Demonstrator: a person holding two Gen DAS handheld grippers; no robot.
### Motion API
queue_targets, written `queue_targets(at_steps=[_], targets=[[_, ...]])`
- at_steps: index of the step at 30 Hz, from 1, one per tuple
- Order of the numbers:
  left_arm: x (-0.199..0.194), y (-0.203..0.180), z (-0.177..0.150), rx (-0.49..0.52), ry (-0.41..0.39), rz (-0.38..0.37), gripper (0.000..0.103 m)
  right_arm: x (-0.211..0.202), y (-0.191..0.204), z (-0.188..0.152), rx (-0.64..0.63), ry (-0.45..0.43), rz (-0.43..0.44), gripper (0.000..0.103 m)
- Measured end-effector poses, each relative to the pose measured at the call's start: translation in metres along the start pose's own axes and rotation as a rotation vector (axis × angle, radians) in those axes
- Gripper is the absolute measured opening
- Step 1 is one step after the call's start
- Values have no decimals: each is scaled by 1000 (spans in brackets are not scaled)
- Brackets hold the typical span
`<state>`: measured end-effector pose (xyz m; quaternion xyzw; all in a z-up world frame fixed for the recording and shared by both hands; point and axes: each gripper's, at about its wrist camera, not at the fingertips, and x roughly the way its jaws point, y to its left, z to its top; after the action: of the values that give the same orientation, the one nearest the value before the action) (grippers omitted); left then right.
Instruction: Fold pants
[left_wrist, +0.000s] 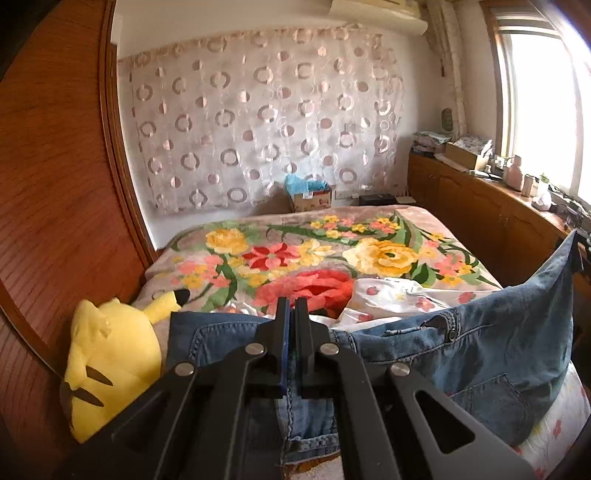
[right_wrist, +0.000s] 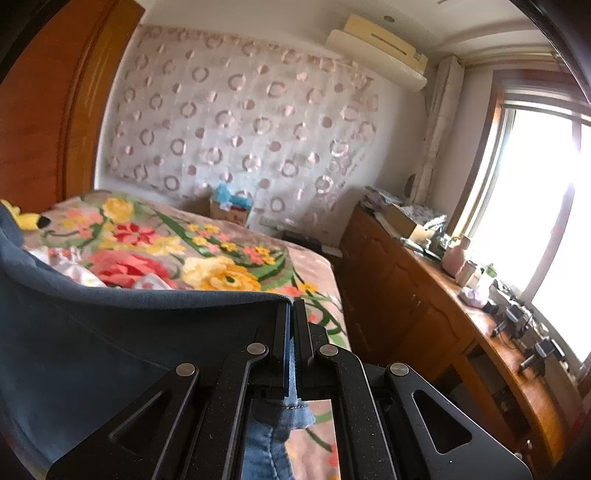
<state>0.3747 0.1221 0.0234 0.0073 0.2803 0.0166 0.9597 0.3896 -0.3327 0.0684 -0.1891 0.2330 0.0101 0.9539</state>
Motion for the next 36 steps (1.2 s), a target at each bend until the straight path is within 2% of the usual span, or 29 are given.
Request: queue_targets(at_steps=[4,7,8,10,11,12,14,20,22,27,36], targets=[[17,-1,-8,0,32,38,2,33,12,-13,5,89,37,0],[19,2,-17,-22,58,-10,14,42,20,-22,24,133,60,3],[18,2,-21,-25,74,-26,20,41,21,-24,30,138,60,9],[14,0,-29,-7,86,-20,23,35,23,-26,46,136,83,22],[11,-1,-33,3,86,-21,24,31,23,-27,50,136,88,38],[8,-1,-37,8,86,-28,26,24,24,-27,61,132,103,47],[2,-4,-46,15,100,-59,28,14,25,-28,74,129,134,48],[-21,-20,-71,45,120,-130,38,-29,36,-34,119,138,313,48],[-29,-27,-77,60,124,-146,41,-41,43,-35,121,138,342,50],[-44,-29,-92,66,131,-174,56,-71,69,-40,123,149,430,61],[-54,-14,-119,40,172,-162,56,-84,106,-56,112,207,526,69]])
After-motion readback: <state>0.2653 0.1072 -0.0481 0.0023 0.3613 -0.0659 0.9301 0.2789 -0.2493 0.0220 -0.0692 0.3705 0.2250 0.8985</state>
